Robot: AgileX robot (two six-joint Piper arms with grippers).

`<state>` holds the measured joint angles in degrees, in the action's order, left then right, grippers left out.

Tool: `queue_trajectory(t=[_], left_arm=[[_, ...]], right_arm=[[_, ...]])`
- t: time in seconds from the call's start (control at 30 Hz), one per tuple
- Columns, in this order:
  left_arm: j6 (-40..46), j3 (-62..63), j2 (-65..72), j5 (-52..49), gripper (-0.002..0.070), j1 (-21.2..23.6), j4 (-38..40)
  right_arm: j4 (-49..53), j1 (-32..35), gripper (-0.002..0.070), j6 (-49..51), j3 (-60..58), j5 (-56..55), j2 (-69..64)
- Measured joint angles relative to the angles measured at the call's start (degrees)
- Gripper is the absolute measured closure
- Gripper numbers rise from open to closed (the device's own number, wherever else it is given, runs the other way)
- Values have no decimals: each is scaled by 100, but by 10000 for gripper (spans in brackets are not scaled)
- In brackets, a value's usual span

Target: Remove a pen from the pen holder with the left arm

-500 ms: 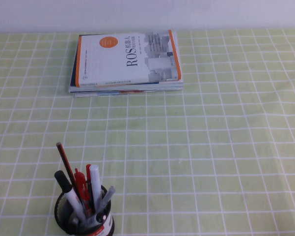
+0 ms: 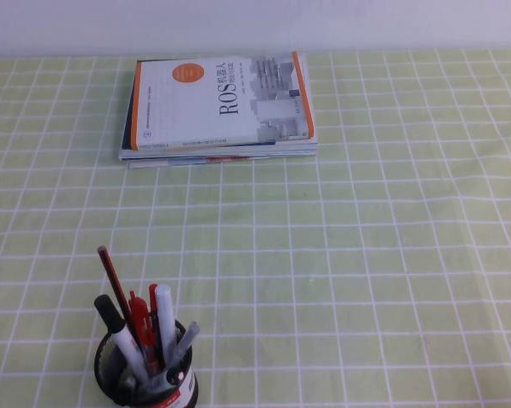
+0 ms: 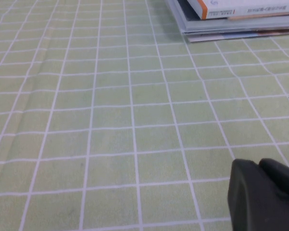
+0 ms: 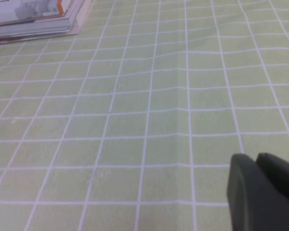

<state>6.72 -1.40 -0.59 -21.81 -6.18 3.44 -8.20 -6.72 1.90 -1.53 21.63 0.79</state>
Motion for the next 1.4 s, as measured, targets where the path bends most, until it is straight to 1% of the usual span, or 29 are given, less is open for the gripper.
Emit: queue_trajectory(t=[0.2,0.57,0.73,0.93,1.0,1.2,1.3,1.4], left_arm=[[0,0,0,58,677,0,10],[-34,0,0,242,677,0,318],[-124,0,0,472,677,0,857],[-672,0,0,1108,677,0,2360],[-672,0,0,1354,677,0,2706],[-563,0,0,1659,677,0,2926],[-482,136,0,1338,677,0,2954],[-228,659,309,934,677,0,2954]], right_arm=[[0,0,689,0,0,0,0],[0,0,689,0,0,0,0],[0,0,689,0,0,0,0],[0,0,688,0,0,0,0],[0,0,688,0,0,0,0],[0,0,689,0,0,0,0],[0,0,689,0,0,0,0],[0,0,688,0,0,0,0]])
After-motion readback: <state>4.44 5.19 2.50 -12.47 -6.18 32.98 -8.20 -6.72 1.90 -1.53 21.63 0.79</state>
